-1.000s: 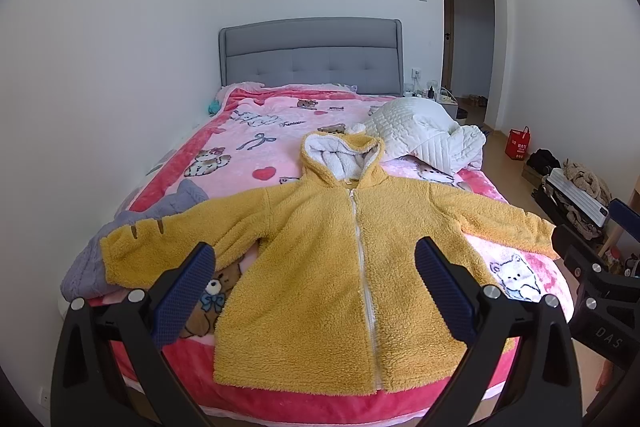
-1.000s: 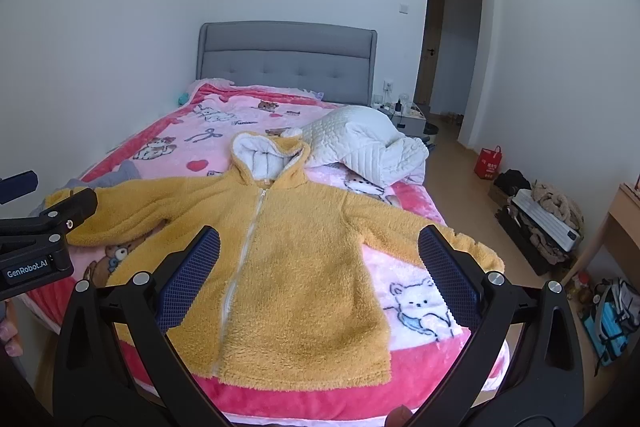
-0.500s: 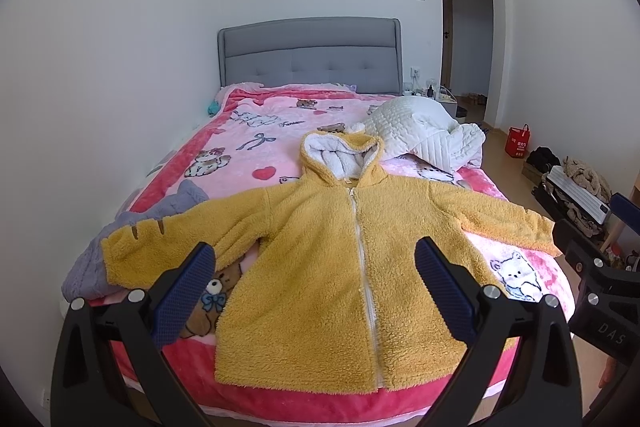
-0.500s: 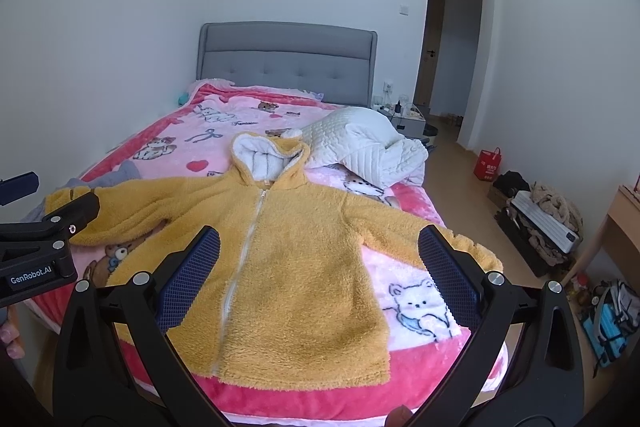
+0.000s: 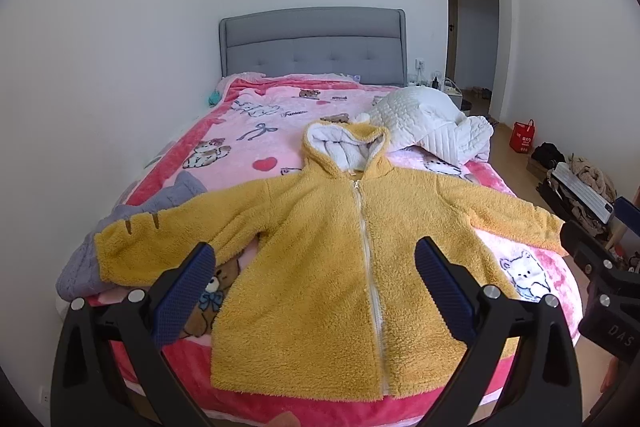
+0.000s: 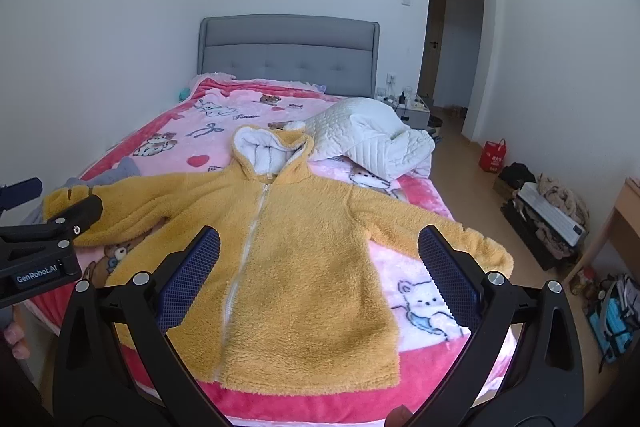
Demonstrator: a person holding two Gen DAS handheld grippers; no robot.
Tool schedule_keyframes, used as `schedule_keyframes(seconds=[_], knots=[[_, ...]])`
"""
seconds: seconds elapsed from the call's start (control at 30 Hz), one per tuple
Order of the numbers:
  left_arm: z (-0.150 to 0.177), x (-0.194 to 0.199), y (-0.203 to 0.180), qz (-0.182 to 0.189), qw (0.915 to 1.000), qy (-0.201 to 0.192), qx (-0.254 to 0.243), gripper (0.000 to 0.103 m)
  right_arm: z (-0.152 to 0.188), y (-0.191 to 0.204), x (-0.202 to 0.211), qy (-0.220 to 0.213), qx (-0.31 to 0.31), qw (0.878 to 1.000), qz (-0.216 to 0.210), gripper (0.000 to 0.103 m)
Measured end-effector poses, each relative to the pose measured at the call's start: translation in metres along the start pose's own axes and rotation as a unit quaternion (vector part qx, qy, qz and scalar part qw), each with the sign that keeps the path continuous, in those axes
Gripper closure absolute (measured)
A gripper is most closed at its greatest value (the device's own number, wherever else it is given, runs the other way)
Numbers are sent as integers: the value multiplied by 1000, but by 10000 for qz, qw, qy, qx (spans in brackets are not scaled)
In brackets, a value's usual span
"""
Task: Fold large clothes
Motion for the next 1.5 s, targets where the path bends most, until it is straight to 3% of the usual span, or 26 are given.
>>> schedule_keyframes(seconds=[0.1, 0.2, 0.37, 0.53, 0.67, 0.9, 1.1, 1.23, 1.4, 1.5], knots=[[-6, -9, 3, -26, 9999, -53, 97, 5, -9, 3, -13, 61, 44, 10000, 51, 8], [-16, -19, 4, -82, 9999, 130, 27, 5, -24, 10, -20, 123, 226, 9992, 295, 8], [-43, -26, 15, -106, 9983, 576, 50, 5, -63, 12, -28, 489, 192, 9984, 229, 8], [-75, -32, 21, 147, 9956, 893, 244, 5, -89, 1, -31, 697, -44, 9970, 337, 8], [-93, -46, 3, 260, 9947, 987, 111, 5, -101, -22, -40, 740, -212, 9954, 567, 8], [-116, -75, -70, 285, 9936, 1091, -37, 5, -99, -122, -86, 954, -982, 9890, 566, 8], [-120, -108, -181, 75, 9964, 786, -294, 5, -63, -248, -154, 1407, -1531, 9760, 654, 8], [-117, -141, -257, 166, 9959, 732, -508, 5, -34, -324, -202, 1563, -1790, 9685, 738, 8], [-105, -179, -321, 202, 9931, 985, -611, 5, 19, -398, -259, 1918, -2509, 9464, 673, 8], [-93, -201, -349, 312, 9900, 1111, -814, 5, 63, -434, -283, 1982, -3164, 9256, 618, 8]])
Point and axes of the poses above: each gripper's, at about its wrist camera, not at the fingertips, and x roughly against the way its jaws point, y to its left, z to its underside, the point moved 1 cm from there along -x, roughly the way its jaws point, and after that the axes turned 3 degrees about y, right-handed, at the moved point
